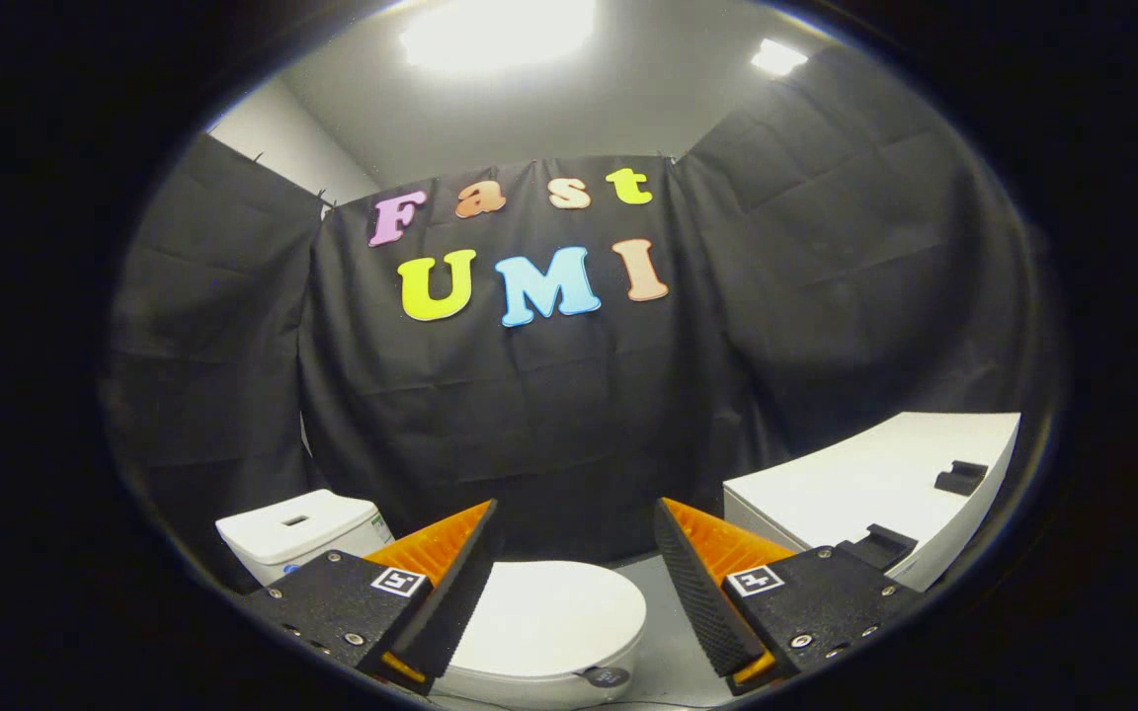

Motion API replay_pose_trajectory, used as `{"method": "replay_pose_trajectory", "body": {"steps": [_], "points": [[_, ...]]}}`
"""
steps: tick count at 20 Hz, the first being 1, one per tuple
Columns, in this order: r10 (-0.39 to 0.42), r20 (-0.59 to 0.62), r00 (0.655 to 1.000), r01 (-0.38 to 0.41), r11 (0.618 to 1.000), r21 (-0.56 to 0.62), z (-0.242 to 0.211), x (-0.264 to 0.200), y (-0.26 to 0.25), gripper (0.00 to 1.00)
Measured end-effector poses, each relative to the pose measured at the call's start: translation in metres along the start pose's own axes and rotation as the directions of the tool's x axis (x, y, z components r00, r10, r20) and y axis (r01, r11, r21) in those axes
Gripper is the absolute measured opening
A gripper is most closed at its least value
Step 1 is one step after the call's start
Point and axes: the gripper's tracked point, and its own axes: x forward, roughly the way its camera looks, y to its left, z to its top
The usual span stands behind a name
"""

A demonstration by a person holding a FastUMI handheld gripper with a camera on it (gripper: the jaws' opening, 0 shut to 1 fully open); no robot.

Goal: Open the toilet lid.

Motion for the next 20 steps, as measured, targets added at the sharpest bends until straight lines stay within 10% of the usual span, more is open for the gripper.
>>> {"method": "replay_pose_trajectory", "body": {"steps": [9,20], "points": [[-0.093,-0.037,0.995,0.1,0.954,0.282,-0.055,0.004,-0.029,0.95],[-0.173,-0.195,0.965,0.254,0.795,0.551,-0.154,0.01,-0.063,0.95]]}}
